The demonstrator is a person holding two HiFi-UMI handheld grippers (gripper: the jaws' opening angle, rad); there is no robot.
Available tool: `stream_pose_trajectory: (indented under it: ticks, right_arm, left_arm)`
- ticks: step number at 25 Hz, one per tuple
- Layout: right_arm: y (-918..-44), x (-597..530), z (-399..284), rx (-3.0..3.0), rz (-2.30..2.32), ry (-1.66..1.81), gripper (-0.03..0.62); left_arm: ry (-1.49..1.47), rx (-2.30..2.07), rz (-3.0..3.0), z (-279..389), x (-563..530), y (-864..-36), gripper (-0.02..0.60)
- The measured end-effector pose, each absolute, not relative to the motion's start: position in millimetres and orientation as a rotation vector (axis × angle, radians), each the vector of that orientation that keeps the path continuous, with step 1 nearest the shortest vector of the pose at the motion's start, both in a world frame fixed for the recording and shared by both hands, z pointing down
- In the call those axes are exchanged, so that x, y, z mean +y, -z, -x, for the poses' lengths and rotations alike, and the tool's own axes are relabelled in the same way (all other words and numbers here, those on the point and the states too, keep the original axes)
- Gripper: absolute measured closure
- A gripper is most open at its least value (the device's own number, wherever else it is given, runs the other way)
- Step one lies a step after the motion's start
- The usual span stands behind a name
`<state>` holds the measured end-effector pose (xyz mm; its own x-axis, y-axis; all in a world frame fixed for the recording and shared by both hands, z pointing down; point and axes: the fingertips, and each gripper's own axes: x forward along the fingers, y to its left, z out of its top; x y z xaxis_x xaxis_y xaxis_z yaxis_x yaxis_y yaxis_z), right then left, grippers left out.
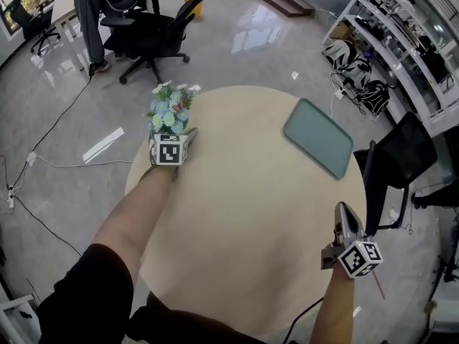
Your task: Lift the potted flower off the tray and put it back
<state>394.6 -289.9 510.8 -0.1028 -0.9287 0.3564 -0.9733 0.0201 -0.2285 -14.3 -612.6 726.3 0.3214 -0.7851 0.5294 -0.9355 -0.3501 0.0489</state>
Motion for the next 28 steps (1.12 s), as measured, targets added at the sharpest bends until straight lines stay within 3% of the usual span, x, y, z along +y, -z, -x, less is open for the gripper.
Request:
stream_pose_trajectory:
  ticks: [15,28]
  right_arm:
    - [-600.2,-332.5,-396.7,-1.981,-2.14,-0.709,0.58]
    - [-568.5,-299.9,-415.3,-1.984,-2.154,-0.664,0.58]
  left_arm:
    - [-0.594,-1.367,-2.323,7.2,-605.9,-729.4,0.052]
    - [-0.551,-1.315,-2.411,-7.1,-593.6,-656.8,0.052]
